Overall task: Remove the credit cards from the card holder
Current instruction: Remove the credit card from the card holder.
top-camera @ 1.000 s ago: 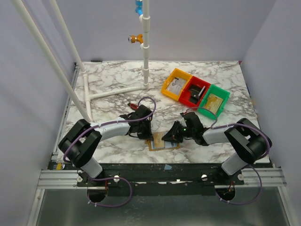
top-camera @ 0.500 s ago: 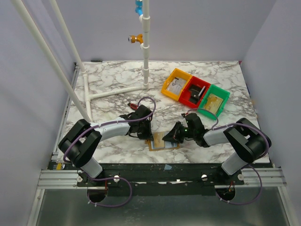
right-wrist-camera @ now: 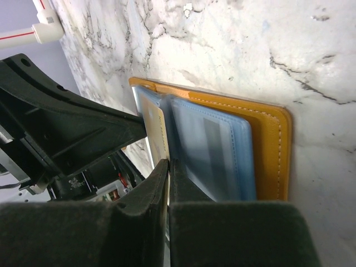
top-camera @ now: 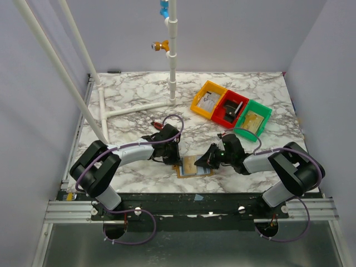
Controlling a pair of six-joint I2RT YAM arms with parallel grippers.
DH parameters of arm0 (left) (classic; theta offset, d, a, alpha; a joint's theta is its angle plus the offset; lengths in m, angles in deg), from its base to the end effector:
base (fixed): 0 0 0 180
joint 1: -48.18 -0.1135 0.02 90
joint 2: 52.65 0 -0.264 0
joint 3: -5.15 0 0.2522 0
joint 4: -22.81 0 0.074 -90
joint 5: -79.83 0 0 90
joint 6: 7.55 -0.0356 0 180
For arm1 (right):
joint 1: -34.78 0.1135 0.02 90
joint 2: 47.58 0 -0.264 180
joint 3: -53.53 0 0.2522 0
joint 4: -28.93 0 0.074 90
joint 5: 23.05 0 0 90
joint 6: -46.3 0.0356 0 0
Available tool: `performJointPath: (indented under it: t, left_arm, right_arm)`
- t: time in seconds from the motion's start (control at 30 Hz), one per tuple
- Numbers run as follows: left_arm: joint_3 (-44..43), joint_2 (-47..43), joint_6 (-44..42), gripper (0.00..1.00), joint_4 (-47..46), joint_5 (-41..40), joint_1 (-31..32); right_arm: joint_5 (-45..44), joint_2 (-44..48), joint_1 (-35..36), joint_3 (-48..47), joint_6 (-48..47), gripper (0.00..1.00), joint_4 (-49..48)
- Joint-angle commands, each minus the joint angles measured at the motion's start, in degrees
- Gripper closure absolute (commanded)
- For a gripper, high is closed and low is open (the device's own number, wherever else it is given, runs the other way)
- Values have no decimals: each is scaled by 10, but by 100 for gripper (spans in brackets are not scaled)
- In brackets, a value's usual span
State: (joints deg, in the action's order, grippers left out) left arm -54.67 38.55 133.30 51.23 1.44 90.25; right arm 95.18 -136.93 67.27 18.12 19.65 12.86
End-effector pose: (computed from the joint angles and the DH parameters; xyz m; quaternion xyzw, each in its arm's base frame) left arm 0.2146 -0.2034 0.1520 -0.0473 0.9597 -0.2551 0.1077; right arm 0.2007 0.1478 0.1089 0.1285 0.8683 0.4631 0.1230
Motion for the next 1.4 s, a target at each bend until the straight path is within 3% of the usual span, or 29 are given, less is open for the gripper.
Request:
performJointPath:
  t: [0.0, 0.4, 1.37]
  left_arm:
    - [26, 27, -7, 100, 27, -26, -5]
    - [27, 24, -12, 100, 33, -27, -14]
    - [18, 17, -18, 100, 36, -28, -16]
  right_arm:
    - [-12, 6, -6, 8, -24, 95, 20]
    - [-15, 18, -21, 20, -46, 99, 40]
    - [-20, 105, -60, 19, -98, 99, 141]
